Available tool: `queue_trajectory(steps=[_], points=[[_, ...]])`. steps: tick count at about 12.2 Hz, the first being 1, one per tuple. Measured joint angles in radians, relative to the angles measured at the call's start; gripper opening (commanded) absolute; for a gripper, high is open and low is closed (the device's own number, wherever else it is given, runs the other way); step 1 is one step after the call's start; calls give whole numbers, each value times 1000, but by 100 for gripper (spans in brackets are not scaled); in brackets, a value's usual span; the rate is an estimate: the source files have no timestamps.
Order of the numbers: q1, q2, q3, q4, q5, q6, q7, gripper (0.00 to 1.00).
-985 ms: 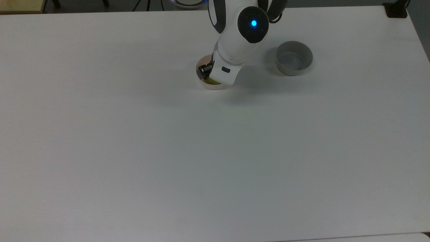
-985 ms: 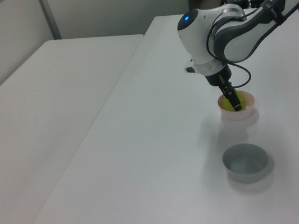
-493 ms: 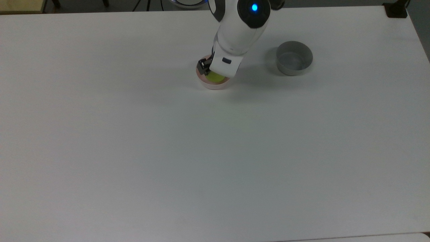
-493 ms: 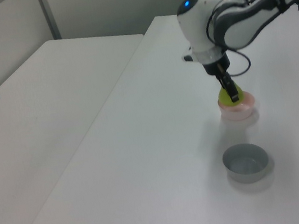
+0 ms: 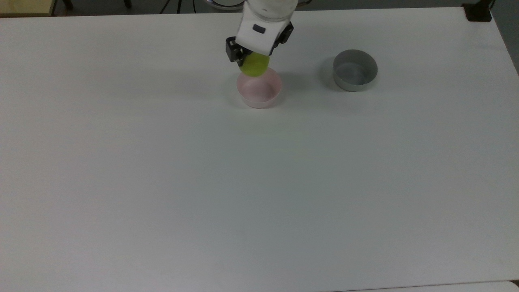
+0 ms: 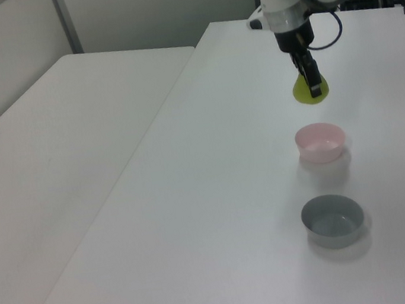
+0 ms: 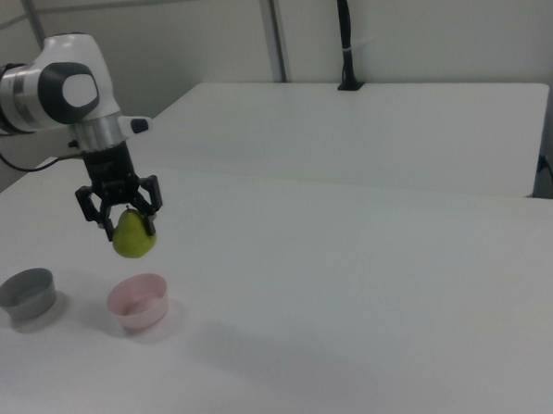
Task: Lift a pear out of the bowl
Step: 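Lift the green pear up out of the pink bowl, then carry the pear away from the bowl and lower it to the table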
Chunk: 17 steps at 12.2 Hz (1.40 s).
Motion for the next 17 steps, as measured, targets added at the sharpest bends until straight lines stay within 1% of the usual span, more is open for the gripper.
queue_trajectory(steps=[2,5,6,7,8,11,13,14,16,17], points=[[-78,2,-4,26,0,0,-19,42],[-245,24,-7,58,0,54,-71,43],[-288,38,-8,60,0,84,-76,43],[-315,57,-7,60,0,114,-78,43],[-323,79,-7,60,0,140,-79,43],[-318,160,0,61,0,178,-78,43],[-314,221,0,61,0,216,-78,50],[-311,251,0,61,0,226,-78,57],[-308,296,0,62,0,244,-78,78],[-308,307,0,62,-1,245,-78,91]])
